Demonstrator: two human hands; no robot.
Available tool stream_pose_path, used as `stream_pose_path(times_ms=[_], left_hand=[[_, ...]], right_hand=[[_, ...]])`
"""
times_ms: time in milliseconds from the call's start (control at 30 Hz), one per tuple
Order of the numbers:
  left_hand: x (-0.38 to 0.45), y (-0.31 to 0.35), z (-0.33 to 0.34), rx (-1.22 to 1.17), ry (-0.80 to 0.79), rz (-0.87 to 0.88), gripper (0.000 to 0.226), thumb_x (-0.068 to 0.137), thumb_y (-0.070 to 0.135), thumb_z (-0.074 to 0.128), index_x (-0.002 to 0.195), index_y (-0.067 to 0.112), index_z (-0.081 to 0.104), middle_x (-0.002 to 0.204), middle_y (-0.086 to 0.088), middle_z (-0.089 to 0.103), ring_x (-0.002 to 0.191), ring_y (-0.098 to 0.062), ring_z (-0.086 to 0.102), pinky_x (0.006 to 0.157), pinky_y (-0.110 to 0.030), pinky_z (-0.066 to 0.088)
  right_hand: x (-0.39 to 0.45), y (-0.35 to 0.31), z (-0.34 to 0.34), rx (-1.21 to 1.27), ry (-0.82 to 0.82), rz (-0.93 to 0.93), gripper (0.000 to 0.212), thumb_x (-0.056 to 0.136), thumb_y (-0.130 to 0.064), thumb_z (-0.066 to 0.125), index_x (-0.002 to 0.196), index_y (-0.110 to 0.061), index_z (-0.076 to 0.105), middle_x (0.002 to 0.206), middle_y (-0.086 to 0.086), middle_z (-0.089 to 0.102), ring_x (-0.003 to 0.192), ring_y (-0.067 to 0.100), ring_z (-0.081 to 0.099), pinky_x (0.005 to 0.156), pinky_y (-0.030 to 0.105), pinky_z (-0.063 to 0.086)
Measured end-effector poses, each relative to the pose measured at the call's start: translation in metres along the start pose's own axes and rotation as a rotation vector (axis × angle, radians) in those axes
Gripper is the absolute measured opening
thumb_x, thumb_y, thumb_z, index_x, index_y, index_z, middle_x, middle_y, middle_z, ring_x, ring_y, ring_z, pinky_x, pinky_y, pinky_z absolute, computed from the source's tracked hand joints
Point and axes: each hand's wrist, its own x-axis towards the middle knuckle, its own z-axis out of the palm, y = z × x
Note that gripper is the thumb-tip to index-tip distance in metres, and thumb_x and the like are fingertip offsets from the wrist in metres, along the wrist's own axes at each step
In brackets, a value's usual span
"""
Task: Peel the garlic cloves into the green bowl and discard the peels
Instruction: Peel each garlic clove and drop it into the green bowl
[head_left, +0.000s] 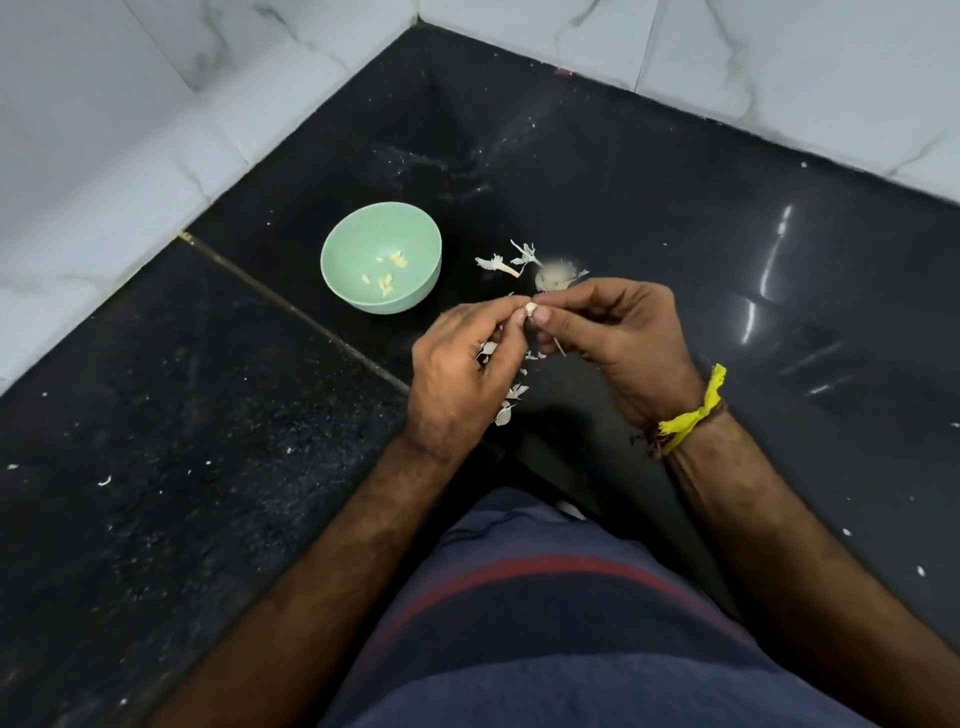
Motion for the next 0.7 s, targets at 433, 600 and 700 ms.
stream_pose_path(times_ms=[433, 600, 700], left_hand=[[-0.002, 0.004, 0.013, 0.224, 0.070, 0.100, 0.016, 0.092, 0.004, 0.061, 0.094, -0.006, 0.074, 0.081, -0.012, 0.072, 0.073, -0.024, 0.066, 0.076, -0.035, 0.054], [0.000, 0.006, 0.014, 0.264, 0.075, 0.083, 0.014, 0.091, 0.003, 0.062, 0.090, -0.005, 0.073, 0.070, -0.010, 0.066, 0.064, -0.023, 0.061, 0.073, -0.032, 0.051], [0.000, 0.005, 0.016, 0.290, 0.082, 0.058, 0.016, 0.092, 0.005, 0.061, 0.087, -0.004, 0.073, 0.066, -0.009, 0.063, 0.060, -0.024, 0.058, 0.068, -0.034, 0.051]], right_hand=[[-0.002, -0.004, -0.001, 0.079, -0.064, 0.048, 0.019, 0.073, -0.005, 0.075, 0.088, 0.006, 0.072, 0.084, 0.022, 0.072, 0.074, 0.030, 0.069, 0.069, 0.037, 0.060], [-0.004, -0.003, 0.004, 0.107, -0.028, 0.075, 0.019, 0.072, -0.004, 0.075, 0.088, 0.007, 0.072, 0.085, 0.021, 0.073, 0.076, 0.031, 0.069, 0.070, 0.037, 0.060], [-0.005, -0.001, 0.008, 0.072, 0.023, 0.051, 0.019, 0.071, -0.006, 0.076, 0.087, 0.005, 0.072, 0.083, 0.021, 0.073, 0.075, 0.031, 0.069, 0.071, 0.038, 0.060]])
